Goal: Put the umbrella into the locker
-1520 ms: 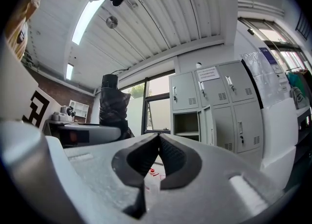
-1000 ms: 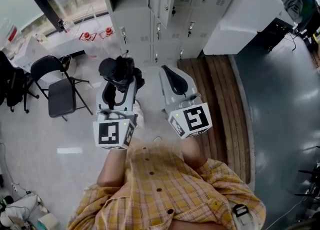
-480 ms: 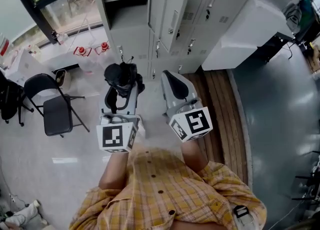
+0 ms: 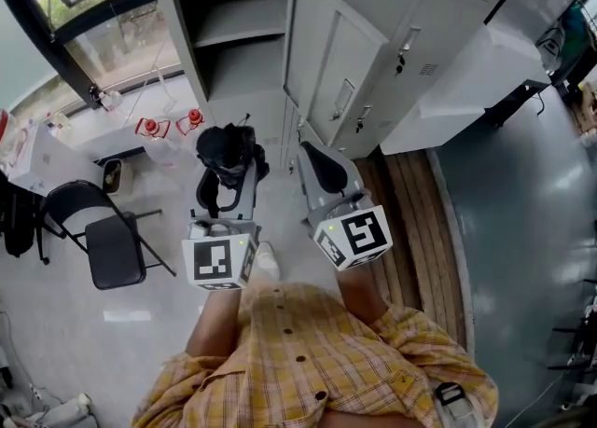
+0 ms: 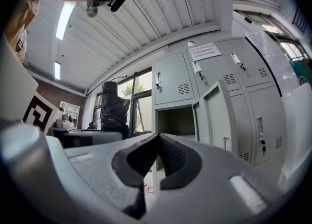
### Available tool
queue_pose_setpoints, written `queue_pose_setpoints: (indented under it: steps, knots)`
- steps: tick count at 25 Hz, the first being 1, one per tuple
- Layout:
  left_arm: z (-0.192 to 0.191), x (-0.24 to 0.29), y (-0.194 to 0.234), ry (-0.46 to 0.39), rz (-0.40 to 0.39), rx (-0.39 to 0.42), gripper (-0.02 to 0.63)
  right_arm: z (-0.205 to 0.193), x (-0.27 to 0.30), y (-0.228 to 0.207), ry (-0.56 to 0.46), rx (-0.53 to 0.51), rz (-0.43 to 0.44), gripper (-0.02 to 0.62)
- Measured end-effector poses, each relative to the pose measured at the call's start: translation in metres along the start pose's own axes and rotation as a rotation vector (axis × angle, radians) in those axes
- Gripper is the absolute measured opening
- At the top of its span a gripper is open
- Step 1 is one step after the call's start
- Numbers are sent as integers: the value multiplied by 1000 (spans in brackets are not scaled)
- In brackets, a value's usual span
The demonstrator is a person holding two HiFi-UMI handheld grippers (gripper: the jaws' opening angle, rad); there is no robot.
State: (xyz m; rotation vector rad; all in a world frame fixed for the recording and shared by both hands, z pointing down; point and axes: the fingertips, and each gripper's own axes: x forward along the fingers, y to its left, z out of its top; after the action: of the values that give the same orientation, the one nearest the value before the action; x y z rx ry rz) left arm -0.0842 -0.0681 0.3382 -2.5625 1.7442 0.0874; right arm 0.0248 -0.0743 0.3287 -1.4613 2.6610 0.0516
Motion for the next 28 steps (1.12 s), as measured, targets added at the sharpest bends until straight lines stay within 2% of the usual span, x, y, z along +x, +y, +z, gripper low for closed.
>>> queue_pose_setpoints:
  steps: [6,13,16,28]
  knots:
    - [-3,48,39,-2,-39,-13,209,-4,59,-16,1,16,-31,-2]
    - [-12,87,80,22,-67,-32,209,-8,108,-26,18,-13,-75,-2]
    - [-15,95,86,47,-78,-36,209,-8,118,-29,13,-20,-89,-2]
    - [-8,123,99,14,-107,-74,209,-4,145,-39,15,-62,-83,-2]
